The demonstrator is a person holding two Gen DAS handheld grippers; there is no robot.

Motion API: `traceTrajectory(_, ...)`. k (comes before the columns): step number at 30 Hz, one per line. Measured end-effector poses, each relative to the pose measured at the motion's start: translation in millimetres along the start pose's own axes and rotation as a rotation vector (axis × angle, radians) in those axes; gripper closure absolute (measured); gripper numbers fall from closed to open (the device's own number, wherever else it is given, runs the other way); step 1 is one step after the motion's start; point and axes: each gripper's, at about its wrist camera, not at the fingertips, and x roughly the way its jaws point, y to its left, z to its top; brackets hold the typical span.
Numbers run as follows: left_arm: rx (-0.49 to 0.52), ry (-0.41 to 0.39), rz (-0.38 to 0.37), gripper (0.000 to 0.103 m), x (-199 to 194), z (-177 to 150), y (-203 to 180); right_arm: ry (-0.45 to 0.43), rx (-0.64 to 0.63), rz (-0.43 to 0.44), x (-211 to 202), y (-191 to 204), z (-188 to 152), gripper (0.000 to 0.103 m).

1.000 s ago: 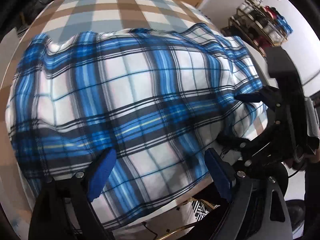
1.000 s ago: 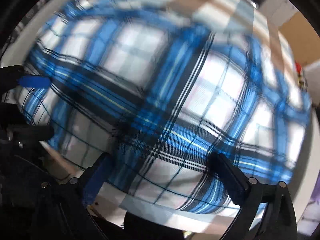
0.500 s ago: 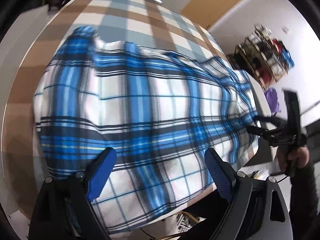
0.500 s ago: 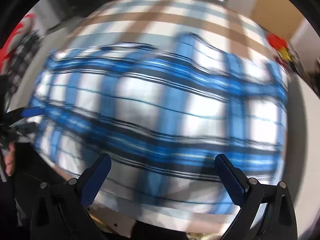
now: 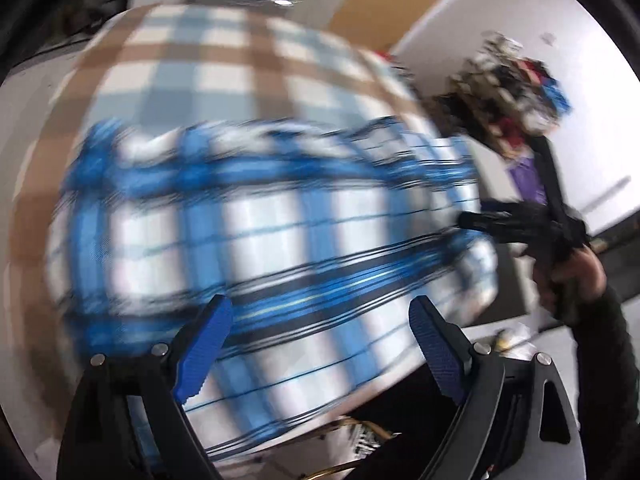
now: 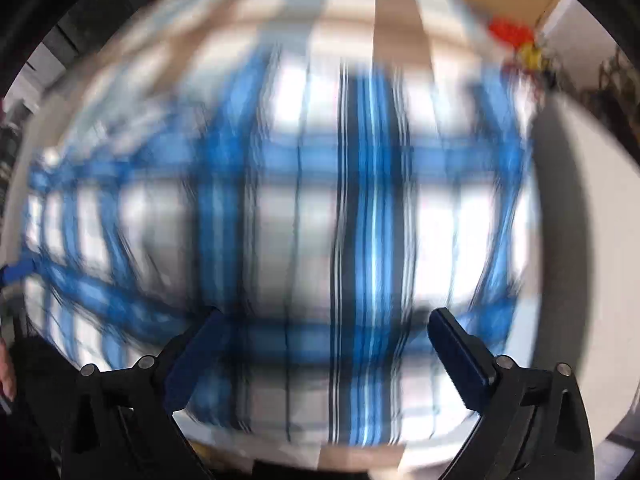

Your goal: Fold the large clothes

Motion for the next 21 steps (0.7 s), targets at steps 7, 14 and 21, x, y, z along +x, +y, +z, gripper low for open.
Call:
traceTrajectory(7, -0.024, 0.081, 0.087, 0.016, 63, 41, -6, 0.047, -0.054, 0.026, 43, 34, 53, 0.000)
traceTrajectory(14, 0.047, 0.082, 0.112, 0.016, 71, 37, 4, 0.117, -0.053, -0.023, 83, 35, 65, 0.000)
traceTrajectory(21, 0.046, 0.059, 0.115, 0.016, 45, 29, 6, 0.059, -0.003, 0.113, 38, 23, 79, 0.000)
